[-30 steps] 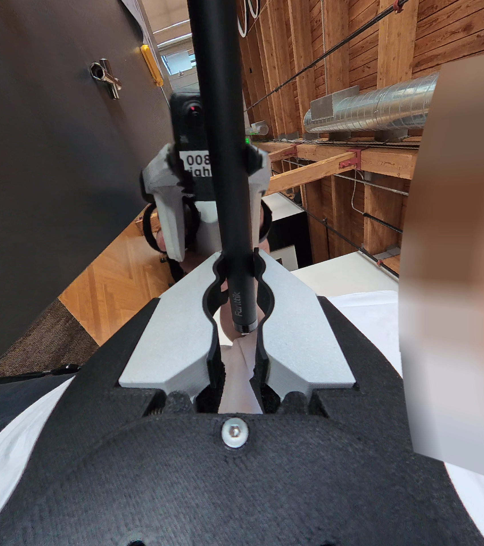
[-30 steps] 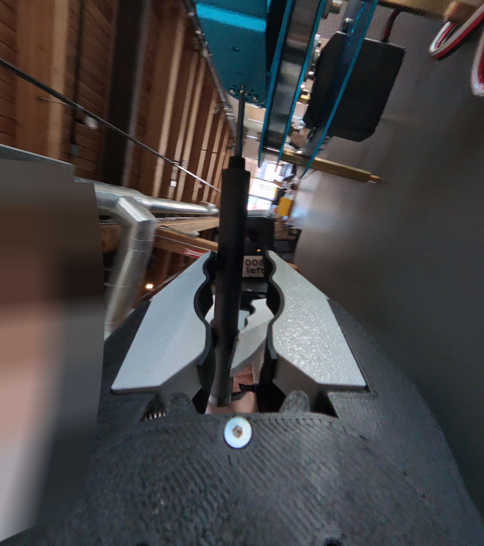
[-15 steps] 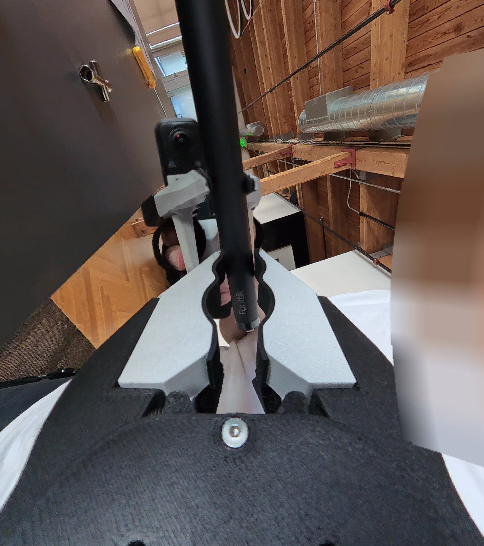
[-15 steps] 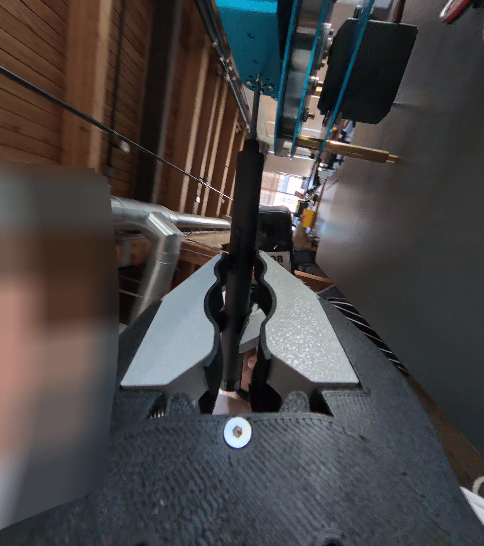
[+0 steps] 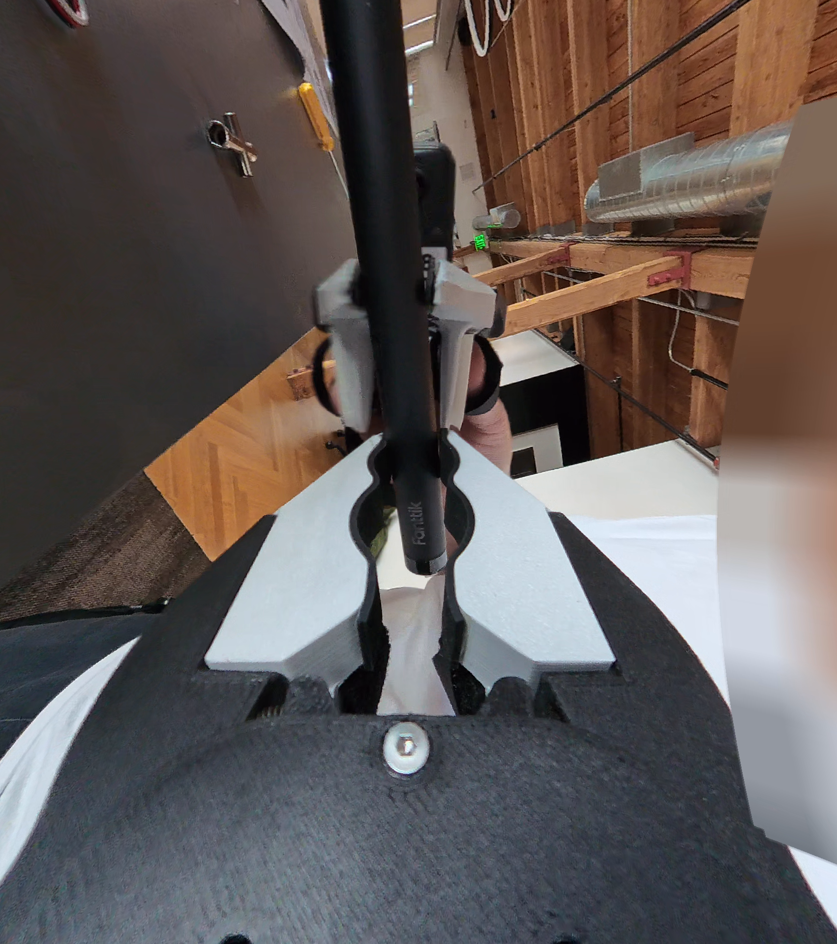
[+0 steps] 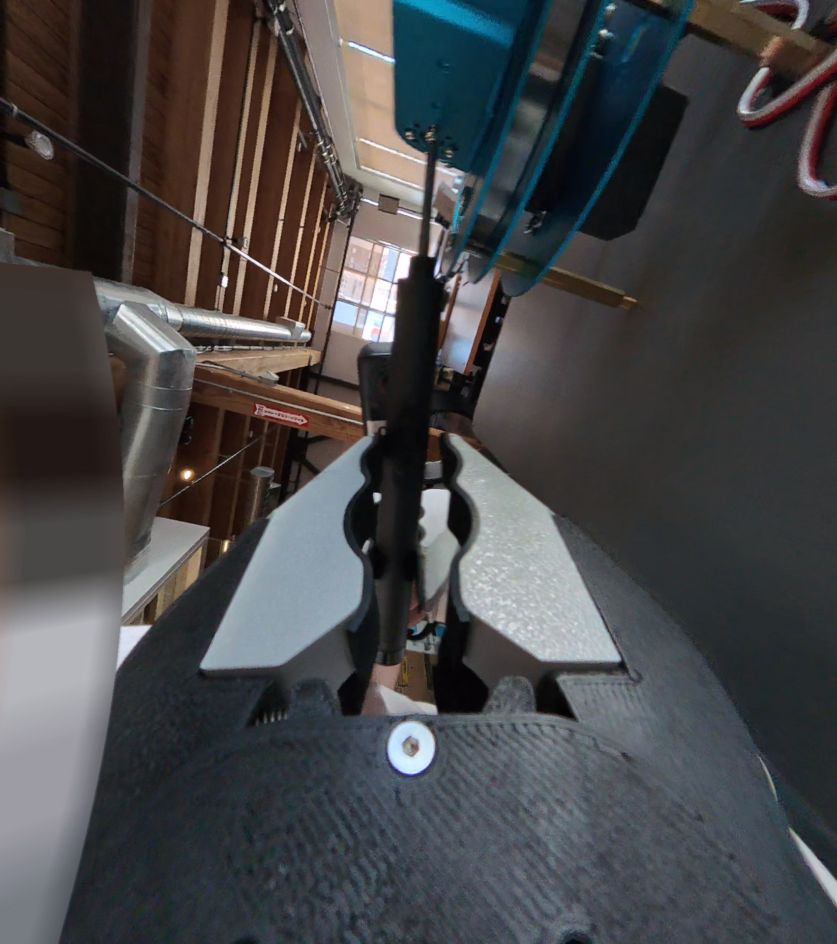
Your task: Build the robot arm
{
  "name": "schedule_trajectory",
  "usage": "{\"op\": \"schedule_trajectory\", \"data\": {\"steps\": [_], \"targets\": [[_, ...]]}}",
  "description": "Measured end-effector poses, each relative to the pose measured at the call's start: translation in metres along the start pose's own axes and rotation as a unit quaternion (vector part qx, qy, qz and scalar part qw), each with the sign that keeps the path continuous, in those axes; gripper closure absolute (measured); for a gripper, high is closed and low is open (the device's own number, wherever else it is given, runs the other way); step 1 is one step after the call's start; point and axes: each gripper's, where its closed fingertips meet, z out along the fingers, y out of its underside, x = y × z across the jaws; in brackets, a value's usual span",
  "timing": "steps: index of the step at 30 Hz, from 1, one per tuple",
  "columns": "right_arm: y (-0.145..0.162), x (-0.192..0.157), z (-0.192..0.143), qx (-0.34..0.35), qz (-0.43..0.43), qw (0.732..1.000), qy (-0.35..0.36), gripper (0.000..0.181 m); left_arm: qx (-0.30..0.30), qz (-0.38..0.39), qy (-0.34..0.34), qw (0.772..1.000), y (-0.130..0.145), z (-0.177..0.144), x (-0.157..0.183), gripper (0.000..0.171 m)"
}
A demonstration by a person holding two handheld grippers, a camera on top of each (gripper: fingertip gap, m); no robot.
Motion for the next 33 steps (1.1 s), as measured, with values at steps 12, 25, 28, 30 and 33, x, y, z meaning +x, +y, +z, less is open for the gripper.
{"op": "schedule_trajectory", "data": {"steps": [12, 25, 28, 30, 33], "targets": [[-0.005, -0.01, -0.003, 0.072, 0.103, 0.984, -0.129, 0.166, 0.019, -0.015, 0.059, 0.998, -0.004, 0.0, 0.013, 0.147], [-0.006, 0.004, 0.001, 0.033, 0.028, 0.999, -0.022, 0.145, 0.026, -0.02, 0.024, 0.999, -0.004, -0.002, 0.006, 0.155], [-0.01, -0.001, 0.001, 0.015, -0.009, 1.0, 0.004, 0.157, 0.027, -0.022, 0.016, 0.999, -0.004, -0.001, 0.005, 0.155], [-0.01, -0.004, 0.002, 0.007, -0.008, 1.0, -0.001, 0.165, 0.031, -0.023, 0.016, 0.999, -0.005, 0.0, 0.006, 0.155], [-0.012, -0.006, 0.002, 0.017, 0.009, 1.0, -0.019, 0.165, 0.034, -0.023, 0.025, 0.999, -0.006, 0.0, 0.009, 0.155]]}}
